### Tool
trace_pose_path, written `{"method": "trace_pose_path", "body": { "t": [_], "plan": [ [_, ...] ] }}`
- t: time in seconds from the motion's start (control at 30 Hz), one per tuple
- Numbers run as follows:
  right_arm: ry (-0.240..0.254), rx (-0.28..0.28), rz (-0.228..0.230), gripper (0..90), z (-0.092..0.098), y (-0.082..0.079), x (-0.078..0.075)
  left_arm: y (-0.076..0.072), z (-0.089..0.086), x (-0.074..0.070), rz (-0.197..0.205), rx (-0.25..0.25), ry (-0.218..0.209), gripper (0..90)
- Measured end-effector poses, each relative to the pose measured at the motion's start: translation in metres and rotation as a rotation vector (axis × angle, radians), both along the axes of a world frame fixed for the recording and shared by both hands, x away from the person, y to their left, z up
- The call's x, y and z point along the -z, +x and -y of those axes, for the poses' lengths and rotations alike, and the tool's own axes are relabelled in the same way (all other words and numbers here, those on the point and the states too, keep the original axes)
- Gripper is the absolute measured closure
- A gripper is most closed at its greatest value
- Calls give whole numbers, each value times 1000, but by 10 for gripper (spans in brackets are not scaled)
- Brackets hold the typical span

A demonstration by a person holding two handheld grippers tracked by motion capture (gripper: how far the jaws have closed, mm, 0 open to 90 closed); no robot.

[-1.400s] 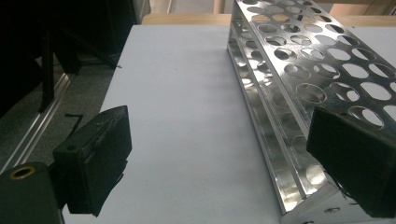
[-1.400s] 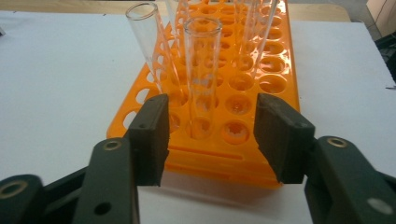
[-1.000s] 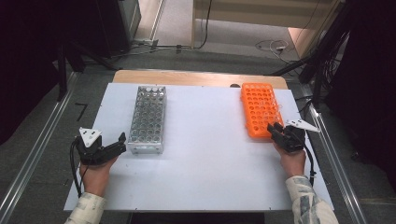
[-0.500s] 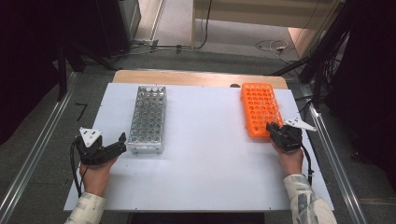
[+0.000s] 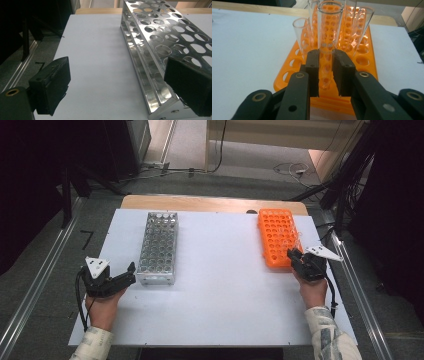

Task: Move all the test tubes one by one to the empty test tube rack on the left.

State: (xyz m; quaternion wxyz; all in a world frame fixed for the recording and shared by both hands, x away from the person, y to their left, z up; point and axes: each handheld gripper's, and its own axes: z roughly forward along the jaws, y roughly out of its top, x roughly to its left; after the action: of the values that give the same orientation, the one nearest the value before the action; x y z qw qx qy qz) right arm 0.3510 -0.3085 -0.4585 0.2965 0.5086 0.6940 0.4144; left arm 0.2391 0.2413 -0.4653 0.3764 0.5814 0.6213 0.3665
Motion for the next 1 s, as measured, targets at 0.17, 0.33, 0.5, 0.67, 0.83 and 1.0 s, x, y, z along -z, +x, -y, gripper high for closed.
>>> {"method": "trace_pose_path", "body": {
  "t": [0.17, 0.33, 0.5, 0.67, 0.83, 1.0],
  "plan": [
    [23, 7, 14, 730, 2, -4, -6, -1, 0, -2, 11, 0, -7, 74],
    [28, 2, 28, 731, 3, -9, -12, -4, 0, -5, 18, 4, -23, 74],
    [33, -20, 28, 731, 1, -20, -17, -6, 4, -7, 21, 22, -27, 82],
    [51, -44, 24, 731, -2, -31, -22, -8, 9, -10, 28, 43, -34, 88],
    [53, -82, 22, 731, -11, -38, -24, -11, 16, -13, 18, 73, -47, 132],
    [50, -135, 12, 731, -28, -42, -24, -15, 27, -19, 38, 130, -76, 147]
  ]
}}
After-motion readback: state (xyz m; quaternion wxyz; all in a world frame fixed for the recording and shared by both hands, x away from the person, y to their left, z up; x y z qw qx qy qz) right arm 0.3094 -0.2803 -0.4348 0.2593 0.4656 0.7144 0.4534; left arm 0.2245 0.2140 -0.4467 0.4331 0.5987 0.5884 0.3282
